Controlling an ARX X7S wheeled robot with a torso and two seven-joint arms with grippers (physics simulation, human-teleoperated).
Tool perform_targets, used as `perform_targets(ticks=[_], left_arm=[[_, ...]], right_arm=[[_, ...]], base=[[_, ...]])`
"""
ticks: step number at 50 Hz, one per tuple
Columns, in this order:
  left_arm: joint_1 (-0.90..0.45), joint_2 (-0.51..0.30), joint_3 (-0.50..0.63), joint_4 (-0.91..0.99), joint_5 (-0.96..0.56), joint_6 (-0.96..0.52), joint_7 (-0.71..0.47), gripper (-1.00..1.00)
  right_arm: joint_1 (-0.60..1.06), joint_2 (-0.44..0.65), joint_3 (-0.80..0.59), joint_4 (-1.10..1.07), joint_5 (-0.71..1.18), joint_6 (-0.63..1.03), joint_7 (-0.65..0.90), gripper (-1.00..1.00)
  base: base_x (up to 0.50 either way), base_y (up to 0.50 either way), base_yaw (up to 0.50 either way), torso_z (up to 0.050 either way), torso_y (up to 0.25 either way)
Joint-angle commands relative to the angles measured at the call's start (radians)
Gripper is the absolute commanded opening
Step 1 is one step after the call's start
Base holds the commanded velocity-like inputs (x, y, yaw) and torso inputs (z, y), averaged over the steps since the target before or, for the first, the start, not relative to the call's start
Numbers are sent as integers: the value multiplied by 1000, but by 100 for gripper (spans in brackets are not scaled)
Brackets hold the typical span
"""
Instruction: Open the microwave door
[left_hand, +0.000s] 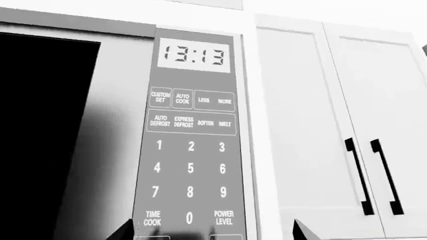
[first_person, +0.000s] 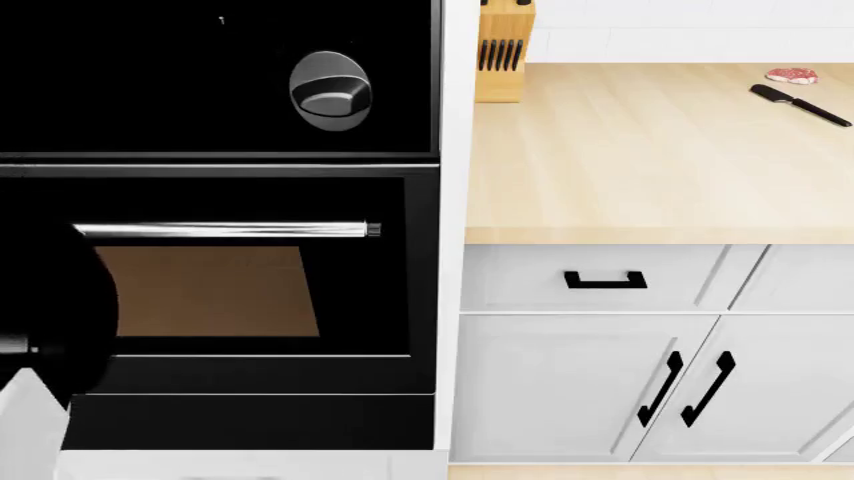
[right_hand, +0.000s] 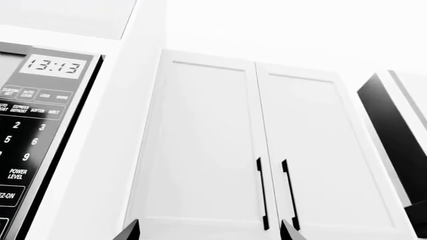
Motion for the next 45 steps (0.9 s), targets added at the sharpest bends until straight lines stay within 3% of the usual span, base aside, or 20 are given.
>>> perform_targets(ticks=[1, 17, 45], left_arm=[[13, -55, 203, -88, 278, 74, 67, 100], [48, -191, 262, -45, 389, 65, 17, 100], [28, -377, 225, -4, 437, -19, -33, 100]], right_arm=[[-83, 13, 51, 0, -18, -40, -9, 100], [-93, 4, 37, -1, -33, -47, -10, 100], [-46, 0, -4, 0, -28, -40, -3, 100]], base=[[0, 0, 0, 0, 0], [0, 0, 0, 0, 0], [0, 0, 0, 0, 0]])
